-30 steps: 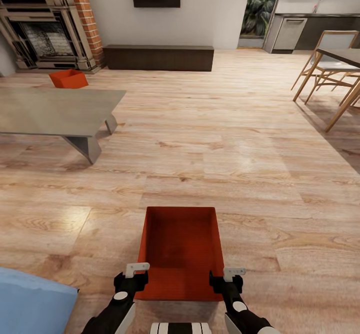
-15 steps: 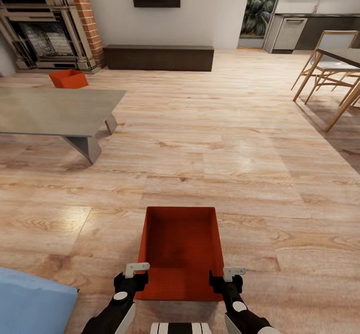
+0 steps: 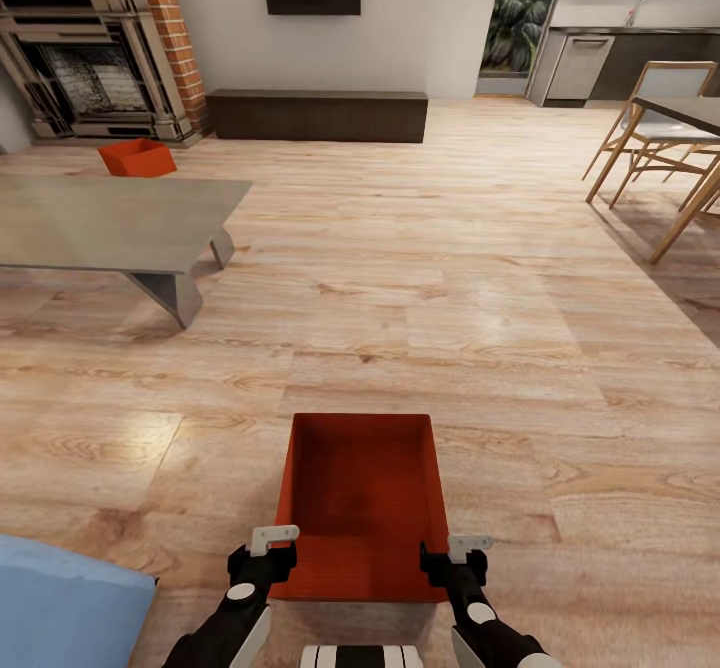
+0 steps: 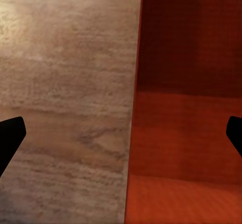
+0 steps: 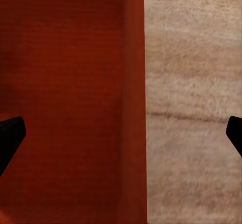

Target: Move the two storage containers from the living room to the garage. In the garage, place one container on the floor and stack the other container on top of it (either order is fine).

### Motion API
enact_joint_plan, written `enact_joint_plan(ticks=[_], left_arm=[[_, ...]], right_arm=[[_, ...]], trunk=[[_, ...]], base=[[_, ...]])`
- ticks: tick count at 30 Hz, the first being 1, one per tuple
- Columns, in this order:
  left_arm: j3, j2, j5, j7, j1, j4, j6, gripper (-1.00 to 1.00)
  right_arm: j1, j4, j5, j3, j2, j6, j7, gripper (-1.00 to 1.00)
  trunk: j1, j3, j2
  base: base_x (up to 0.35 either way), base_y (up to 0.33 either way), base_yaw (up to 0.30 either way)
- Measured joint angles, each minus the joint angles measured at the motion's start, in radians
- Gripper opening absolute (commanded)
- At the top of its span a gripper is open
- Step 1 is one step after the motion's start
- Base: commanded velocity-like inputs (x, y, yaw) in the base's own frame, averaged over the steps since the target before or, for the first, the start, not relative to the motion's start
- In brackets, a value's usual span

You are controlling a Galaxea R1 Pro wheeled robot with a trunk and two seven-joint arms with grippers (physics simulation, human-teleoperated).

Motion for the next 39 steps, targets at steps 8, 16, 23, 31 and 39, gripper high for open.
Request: enact_joint_plan(ticks=[8,16,23,31,39], left_arm=[[0.000,0.000,-0.001,0.000,0.000,0.000,0.000,1.00],[0.000,0.001,0.000,0.000,0.000,-0.002,0.000,1.00],[-0.001,-0.001,0.000,0.001,0.000,-0.003,-0.001,1.00],[0.001,-0.002,0.002,0.004,0.000,-0.018,0.000,1.00],[0.003,-0.003,0.003,0.004,0.000,-0.022,0.001,1.00]], right_arm=[[0.000,0.000,0.000,0.001,-0.002,0.000,0.001,1.00],[0.000,0.001,-0.002,0.001,-0.032,0.000,-0.001,1.00],[0.000,0.000,-0.001,0.001,-0.034,0.000,-0.001,1.00],[0.000,0.000,-0.001,0.001,-0.034,0.000,-0.001,1.00],[0.000,0.000,-0.001,0.001,-0.034,0.000,-0.001,1.00]], trunk=[[0.000,0.000,0.000],[0.000,0.000,0.000],[0.000,0.000,0.000],[0.000,0.000,0.000],[0.000,0.000,0.000]], base=[[0.000,0.000,0.000],[0.000,0.000,0.000],[0.000,0.000,0.000],[0.000,0.000,0.000],[0.000,0.000,0.000]])
